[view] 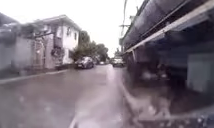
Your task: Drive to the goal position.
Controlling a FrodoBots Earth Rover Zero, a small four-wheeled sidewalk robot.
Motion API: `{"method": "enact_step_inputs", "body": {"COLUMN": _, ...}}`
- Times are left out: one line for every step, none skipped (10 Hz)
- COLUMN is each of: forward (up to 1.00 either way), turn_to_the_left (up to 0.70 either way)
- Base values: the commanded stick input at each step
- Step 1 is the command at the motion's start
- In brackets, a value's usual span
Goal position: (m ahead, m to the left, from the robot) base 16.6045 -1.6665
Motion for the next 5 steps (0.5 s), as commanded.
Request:
{"method": "enact_step_inputs", "body": {"forward": 1.00, "turn_to_the_left": 0.00}}
{"method": "enact_step_inputs", "body": {"forward": 1.00, "turn_to_the_left": 0.00}}
{"method": "enact_step_inputs", "body": {"forward": 1.00, "turn_to_the_left": 0.00}}
{"method": "enact_step_inputs", "body": {"forward": 1.00, "turn_to_the_left": 0.00}}
{"method": "enact_step_inputs", "body": {"forward": 1.00, "turn_to_the_left": 0.00}}
